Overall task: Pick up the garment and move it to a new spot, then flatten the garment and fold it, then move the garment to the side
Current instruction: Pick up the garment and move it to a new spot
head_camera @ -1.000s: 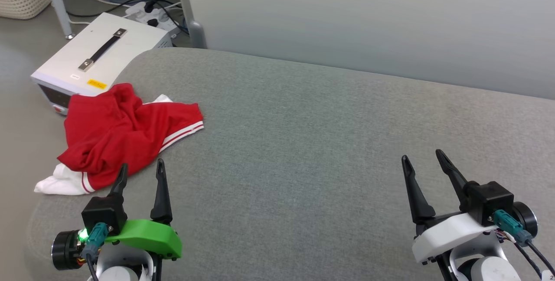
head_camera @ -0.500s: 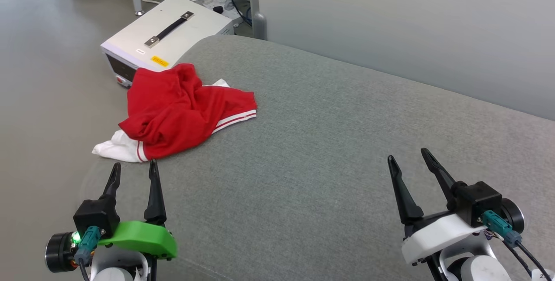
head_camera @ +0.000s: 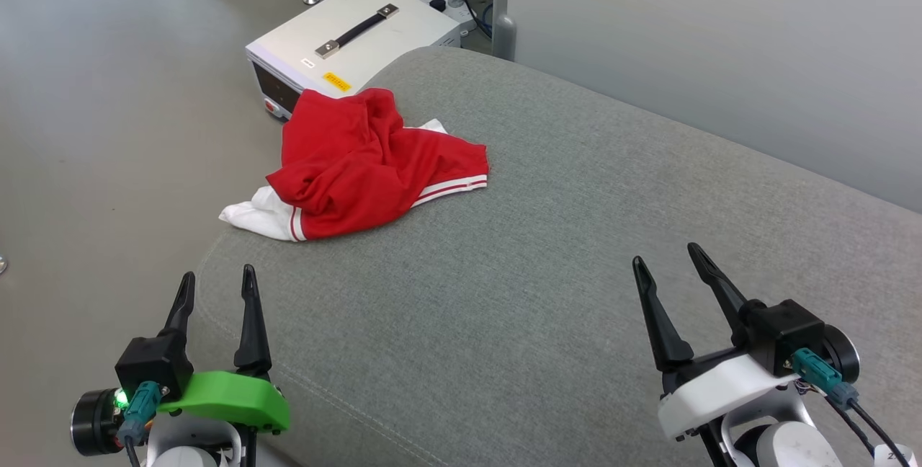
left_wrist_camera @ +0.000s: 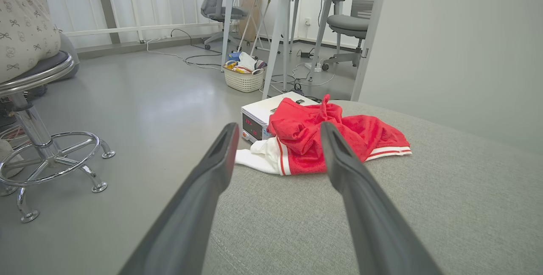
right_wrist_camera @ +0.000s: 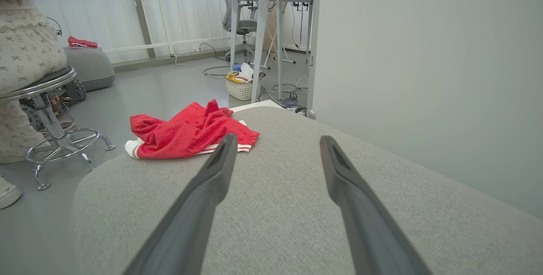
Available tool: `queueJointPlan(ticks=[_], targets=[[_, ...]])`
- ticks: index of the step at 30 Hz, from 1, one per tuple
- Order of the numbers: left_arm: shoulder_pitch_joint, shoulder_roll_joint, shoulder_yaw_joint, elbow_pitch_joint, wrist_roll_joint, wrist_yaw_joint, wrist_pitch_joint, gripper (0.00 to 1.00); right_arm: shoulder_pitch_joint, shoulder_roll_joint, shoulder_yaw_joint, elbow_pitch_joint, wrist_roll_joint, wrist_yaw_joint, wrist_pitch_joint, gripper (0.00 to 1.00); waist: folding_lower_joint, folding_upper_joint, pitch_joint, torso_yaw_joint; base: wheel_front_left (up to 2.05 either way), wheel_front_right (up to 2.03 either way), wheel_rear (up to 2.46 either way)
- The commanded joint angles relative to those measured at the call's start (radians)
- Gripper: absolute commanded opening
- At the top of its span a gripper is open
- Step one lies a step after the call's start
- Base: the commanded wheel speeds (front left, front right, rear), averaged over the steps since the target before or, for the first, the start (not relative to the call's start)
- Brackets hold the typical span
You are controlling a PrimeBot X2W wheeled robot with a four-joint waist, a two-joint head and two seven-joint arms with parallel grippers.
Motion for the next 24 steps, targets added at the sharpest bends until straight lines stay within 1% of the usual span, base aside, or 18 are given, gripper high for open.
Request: queueJointPlan(ticks=[1,11,16,19,24], targets=[[-0.016,-0.004,0.003,0.005,-0.01,-0.007,-0.01,1.0,-0.02,-0.002,0.005,0.002,0.011,-0.001,-0.012,1.0,0.0,0.0,0.003,0.016,0.0,0.0,0.0],[-0.036,-0.004,0.003,0.024,-0.021,-0.009,-0.03,1.0,-0.032,-0.002,0.014,-0.001,0.011,-0.001,-0.014,1.0,0.0,0.0,0.02,0.059,0.0,0.0,0.0],[-0.066,-0.005,0.009,0.046,-0.041,-0.018,-0.041,1.0,-0.049,-0.002,0.027,-0.01,-0.003,-0.001,-0.001,1.0,0.0,0.0,0.046,0.073,0.0,0.0,0.0],[-0.101,-0.004,0.014,0.071,-0.05,-0.023,-0.042,1.0,-0.066,-0.002,0.028,-0.024,-0.014,-0.001,0.01,1.0,0.0,0.0,0.074,0.06,0.0,0.0,0.0],[-0.211,0.018,0.023,0.178,-0.072,-0.039,-0.042,1.0,-0.1,-0.004,0.02,-0.058,-0.039,-0.001,0.02,1.0,0.0,0.0,0.138,0.022,0.0,0.0,0.0]])
